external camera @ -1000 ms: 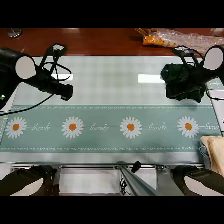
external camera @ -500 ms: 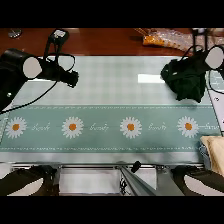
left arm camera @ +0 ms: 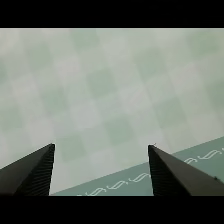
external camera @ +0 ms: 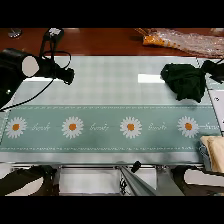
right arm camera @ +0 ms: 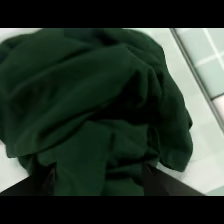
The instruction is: Fold the shirts.
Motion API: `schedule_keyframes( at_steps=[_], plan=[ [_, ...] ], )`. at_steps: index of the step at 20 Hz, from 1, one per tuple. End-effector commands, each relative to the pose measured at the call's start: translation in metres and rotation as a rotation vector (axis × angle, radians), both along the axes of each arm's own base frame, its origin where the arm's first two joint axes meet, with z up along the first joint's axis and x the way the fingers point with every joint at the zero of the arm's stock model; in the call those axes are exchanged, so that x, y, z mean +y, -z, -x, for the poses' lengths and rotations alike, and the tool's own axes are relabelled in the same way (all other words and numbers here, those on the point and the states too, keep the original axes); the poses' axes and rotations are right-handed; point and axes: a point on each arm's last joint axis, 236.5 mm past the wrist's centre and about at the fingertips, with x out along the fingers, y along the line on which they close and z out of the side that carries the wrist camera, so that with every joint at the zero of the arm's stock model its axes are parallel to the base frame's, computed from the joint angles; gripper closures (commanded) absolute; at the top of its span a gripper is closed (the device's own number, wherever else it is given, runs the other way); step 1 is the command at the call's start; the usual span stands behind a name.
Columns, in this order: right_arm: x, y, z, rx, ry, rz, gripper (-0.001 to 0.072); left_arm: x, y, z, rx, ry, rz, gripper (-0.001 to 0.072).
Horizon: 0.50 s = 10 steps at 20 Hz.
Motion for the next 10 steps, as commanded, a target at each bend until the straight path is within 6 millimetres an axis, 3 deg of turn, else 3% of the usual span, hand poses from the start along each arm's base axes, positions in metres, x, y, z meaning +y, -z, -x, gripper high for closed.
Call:
schedule_keyframes(
  at_steps=[1,4,8,9,10],
  plan=[
    [0.005,0.04,-0.004,0.036,0.023,-0.159,0.0103,0.003,0.004,0.005,0.027,-0.006,-0.009,-0.0012],
    [0.033,0.074,-0.017,0.074,-0.014,-0.199,0.0103,0.002,0.005,0.007,0.039,-0.007,-0.005,-0.0012],
    [0.074,0.124,-0.021,0.167,-0.066,-0.232,0.0114,0.003,0.007,0.01,0.053,-0.008,-0.006,-0.0011],
    [0.082,0.13,-0.022,0.177,-0.08,-0.234,0.0207,0.003,0.007,0.01,0.053,-0.008,-0.006,-0.0011],
    [0.088,0.128,-0.025,0.167,-0.092,-0.233,0.0484,0.003,0.007,0.01,0.053,-0.008,-0.006,-0.001]
  ],
)
